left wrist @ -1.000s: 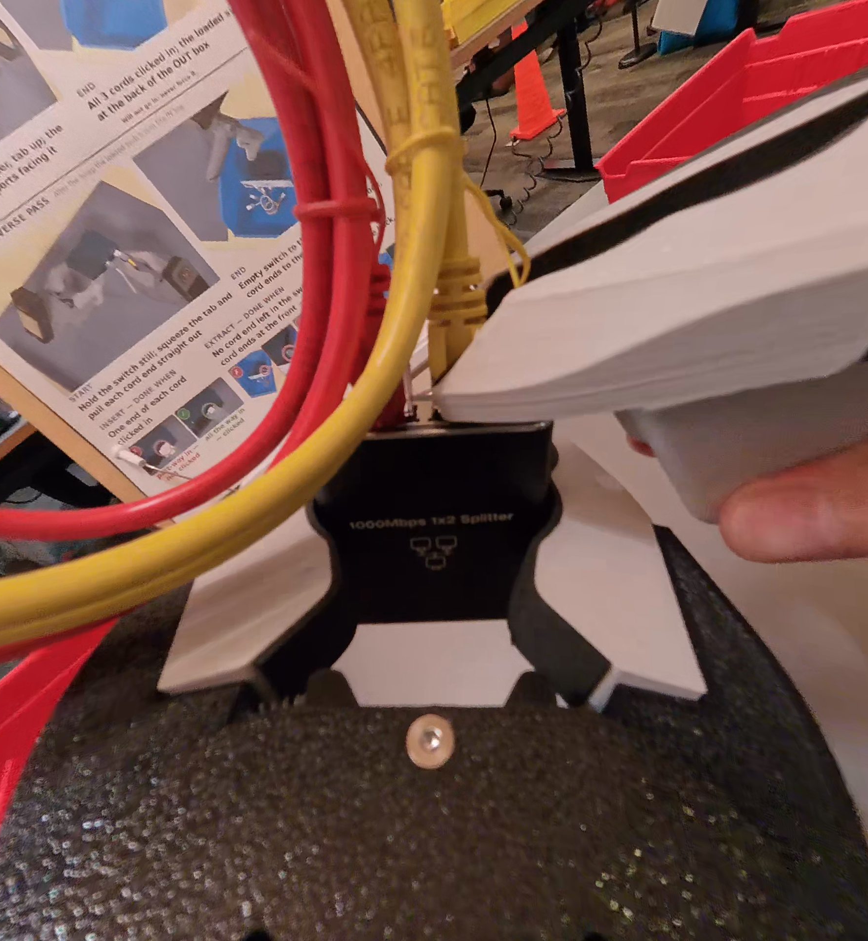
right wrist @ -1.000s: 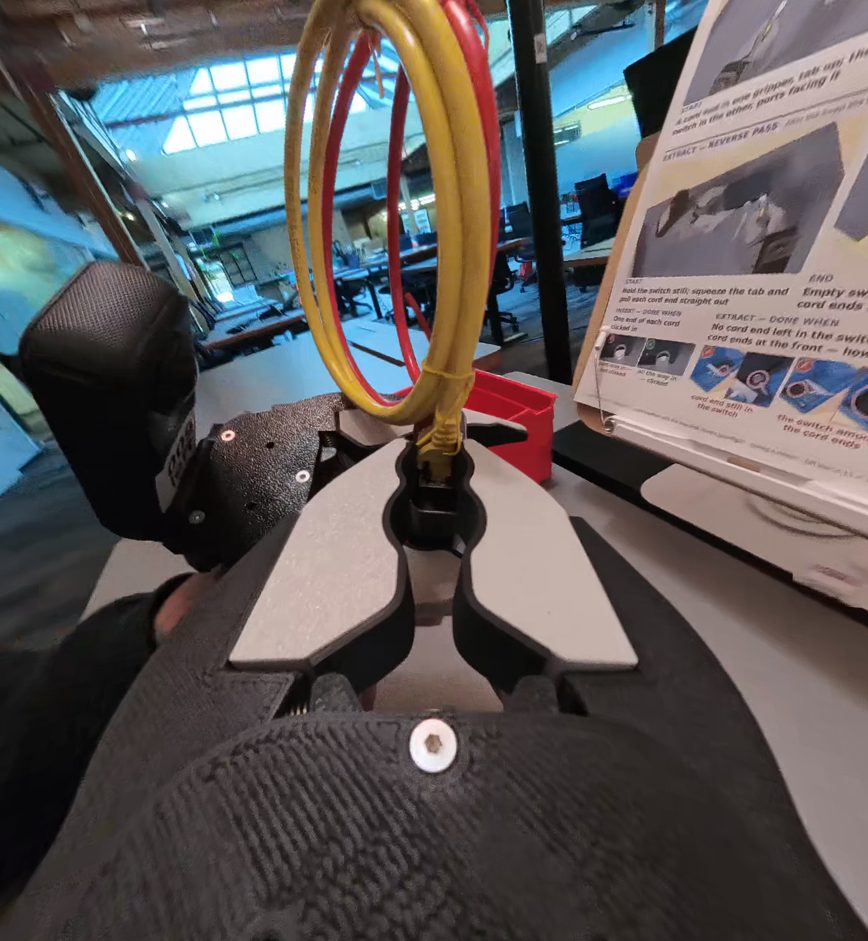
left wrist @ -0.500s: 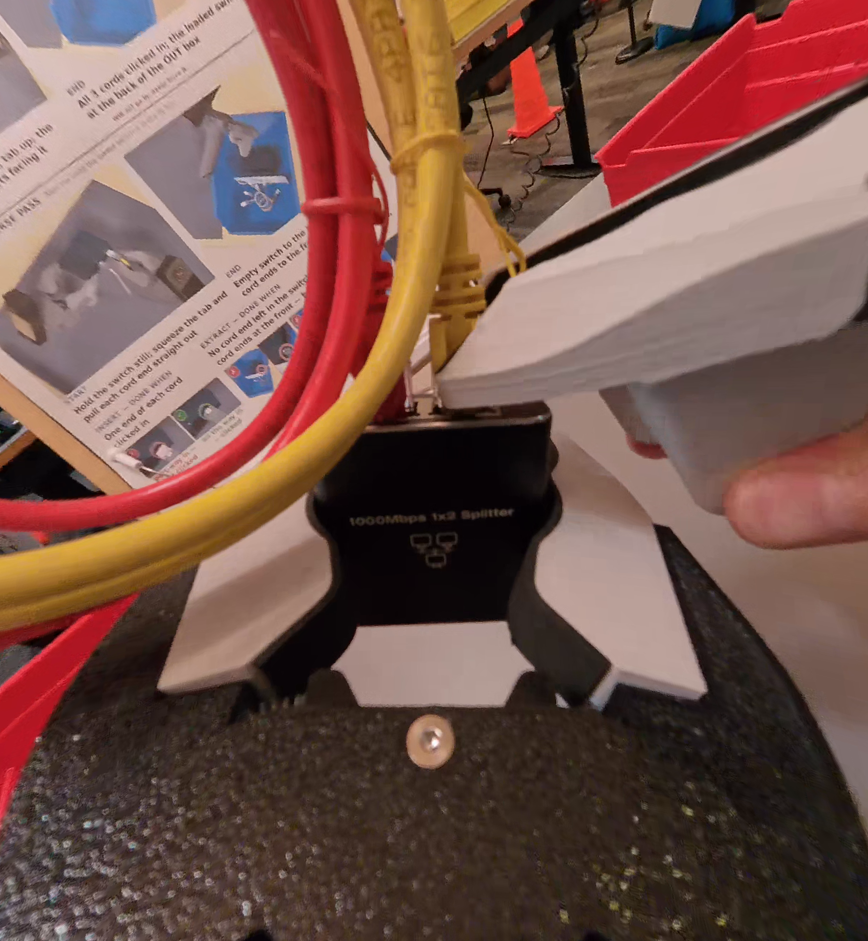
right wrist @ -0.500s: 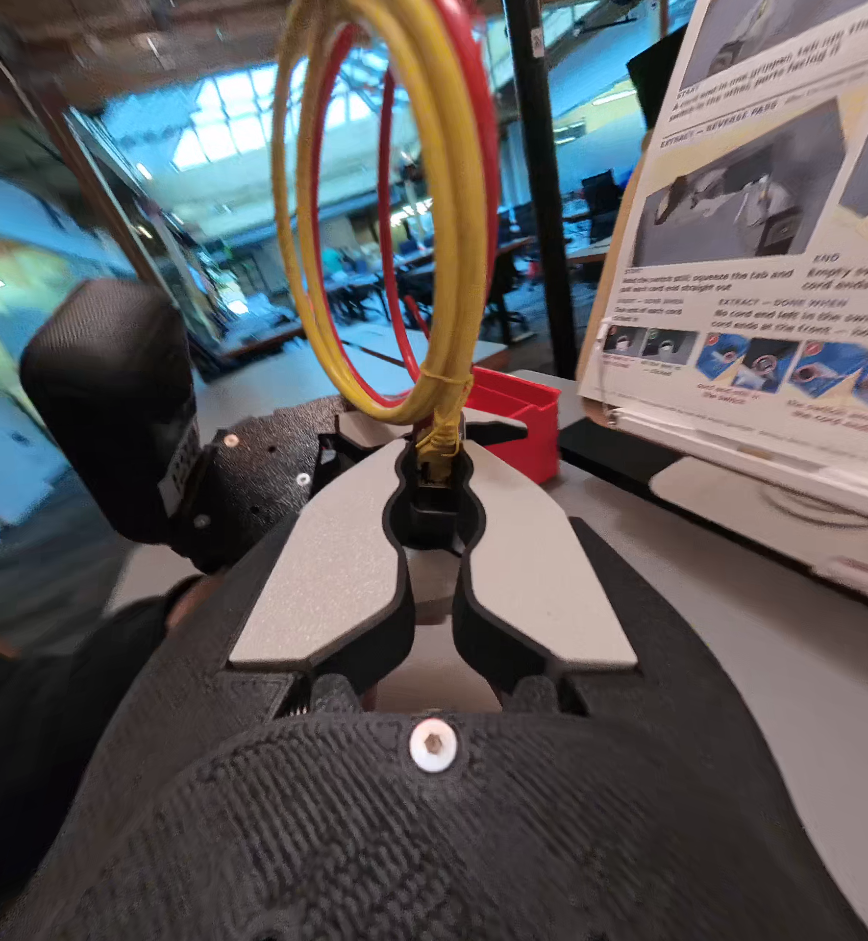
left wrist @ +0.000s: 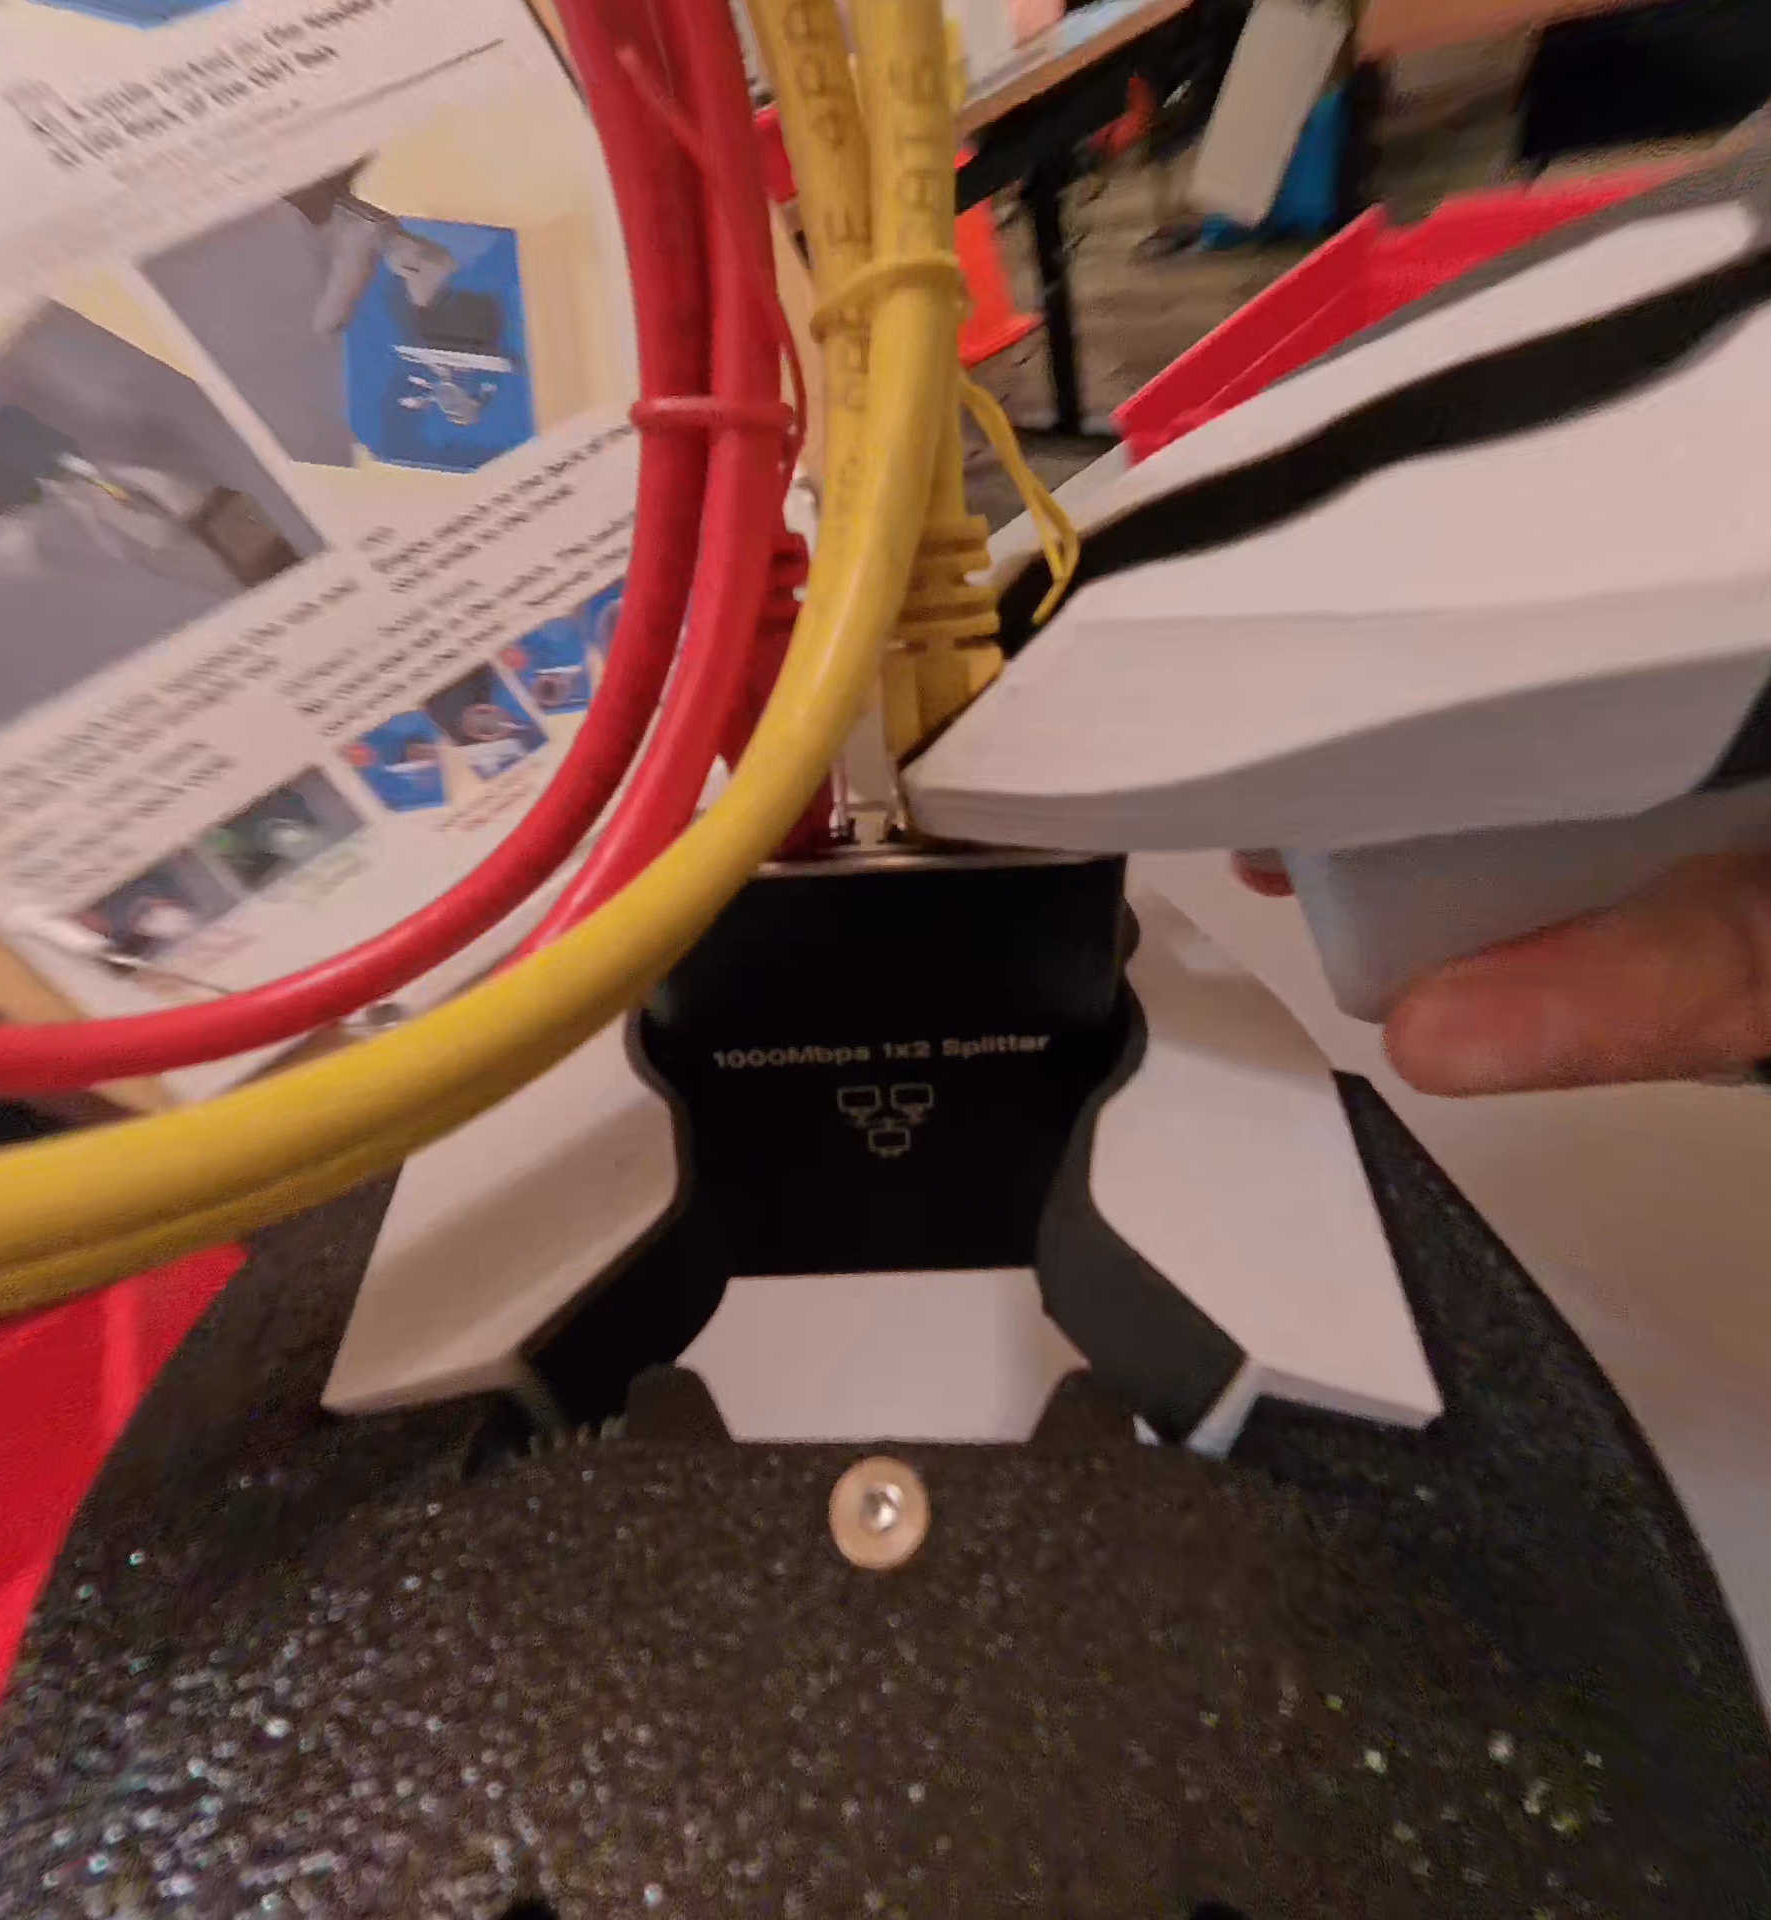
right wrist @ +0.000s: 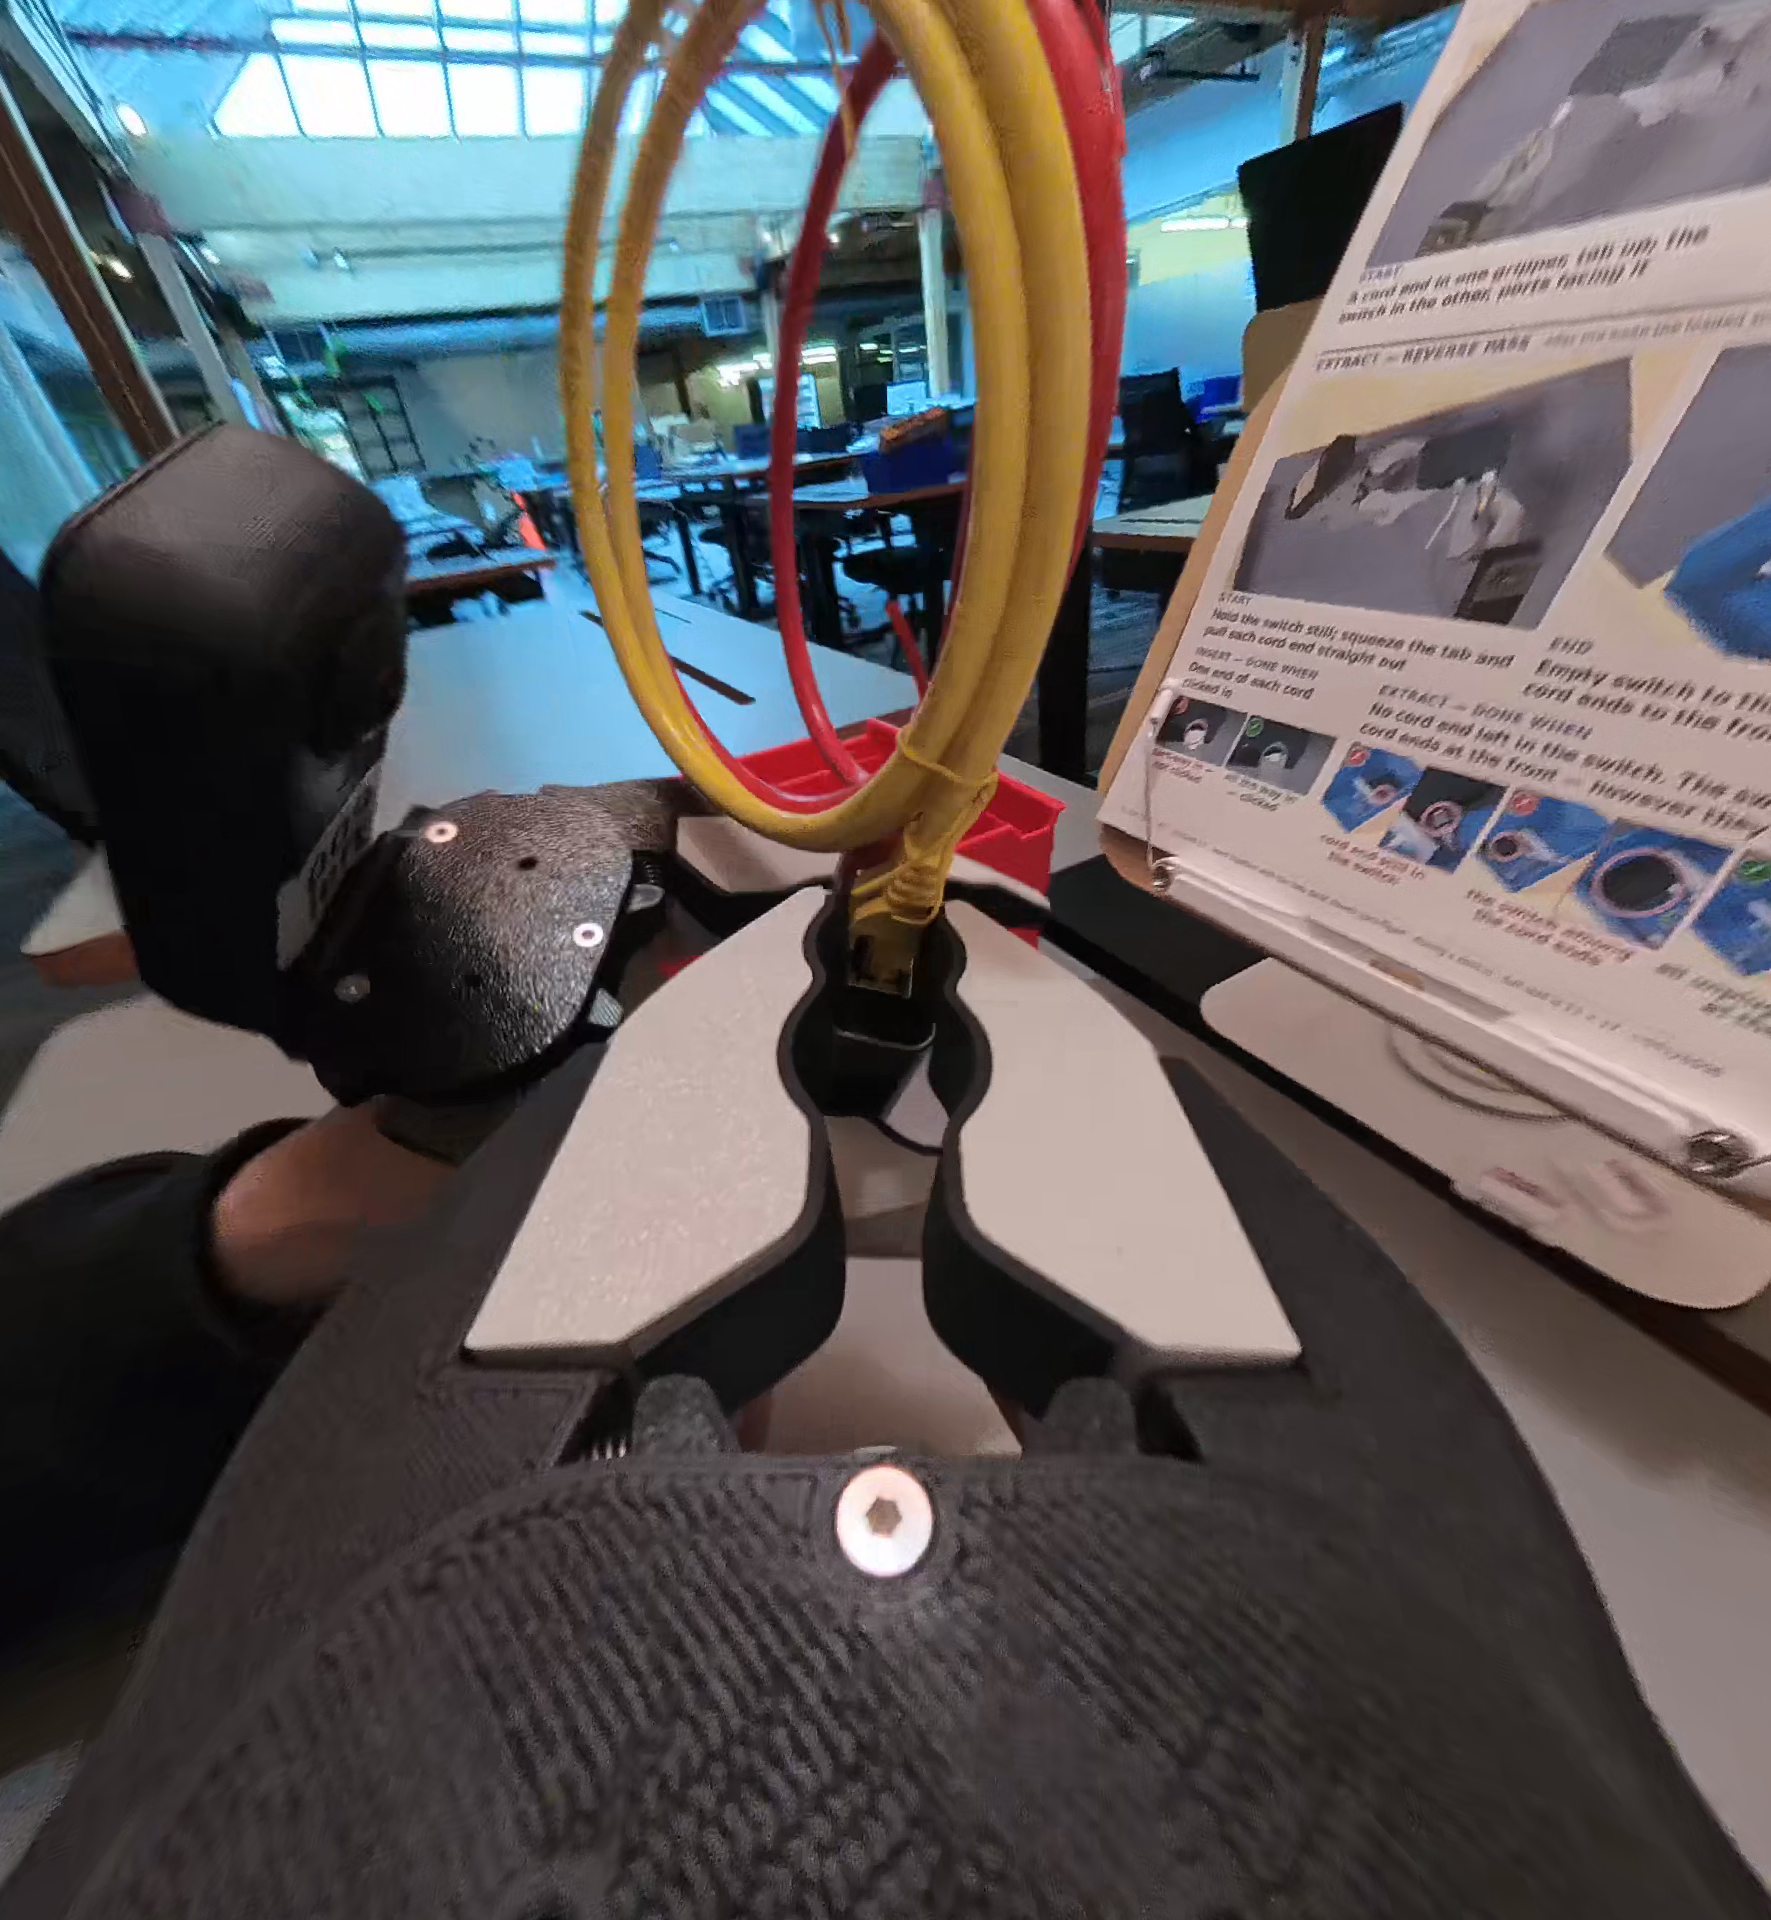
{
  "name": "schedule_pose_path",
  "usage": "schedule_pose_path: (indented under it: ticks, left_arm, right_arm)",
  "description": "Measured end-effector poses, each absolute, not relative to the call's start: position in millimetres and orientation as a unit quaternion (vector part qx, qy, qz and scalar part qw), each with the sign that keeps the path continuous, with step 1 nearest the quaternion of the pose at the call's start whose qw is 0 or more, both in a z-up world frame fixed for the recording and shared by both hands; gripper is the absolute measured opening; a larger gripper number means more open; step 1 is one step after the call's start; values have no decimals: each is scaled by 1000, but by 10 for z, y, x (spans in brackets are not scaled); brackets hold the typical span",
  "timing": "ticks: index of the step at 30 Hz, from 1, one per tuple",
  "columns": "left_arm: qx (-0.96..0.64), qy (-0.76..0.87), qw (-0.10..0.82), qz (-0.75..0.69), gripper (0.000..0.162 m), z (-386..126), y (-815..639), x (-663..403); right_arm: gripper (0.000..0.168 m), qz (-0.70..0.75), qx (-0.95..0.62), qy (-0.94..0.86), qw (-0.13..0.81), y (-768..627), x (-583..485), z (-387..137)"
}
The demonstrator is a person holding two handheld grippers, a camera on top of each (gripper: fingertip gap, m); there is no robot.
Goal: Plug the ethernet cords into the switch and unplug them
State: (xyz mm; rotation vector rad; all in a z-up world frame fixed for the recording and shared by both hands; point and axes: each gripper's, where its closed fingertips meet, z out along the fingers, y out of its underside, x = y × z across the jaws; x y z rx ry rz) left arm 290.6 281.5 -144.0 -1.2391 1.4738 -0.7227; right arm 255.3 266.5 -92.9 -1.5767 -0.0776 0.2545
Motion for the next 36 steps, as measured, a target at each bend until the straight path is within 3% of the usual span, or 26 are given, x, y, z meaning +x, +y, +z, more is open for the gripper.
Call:
schedule_pose_path:
  ticks: [4,7,11,17,21,28,36]
  left_arm:
    - [-514,613,510,-318,77,-1418,2774,2911]
    - [-493,614,558,-260,78,-1305,2838,2867]
    - [-486,614,574,-241,78,-1277,2869,2850]
    - [-493,612,544,-293,78,-1329,2787,2900]
    - [-472,611,586,-245,77,-1246,2837,2867]
    - [-483,607,548,-313,78,-1278,2730,2905]
    - [-464,603,600,-247,78,-1198,2831,2858]
  right_arm:
    - [15,73,-713,-59,695,2647,2544,-895]
    - [14,239,-661,1,711,2617,2536,-814]
    - [14,300,-636,26,711,2618,2528,-791]
    - [15,159,-691,-29,705,2600,2548,-835]
    - [14,226,-668,-11,709,2575,2527,-790]
    - [15,118,-701,-53,702,2565,2519,-793]
    - [14,292,-641,13,710,2564,2509,-745]
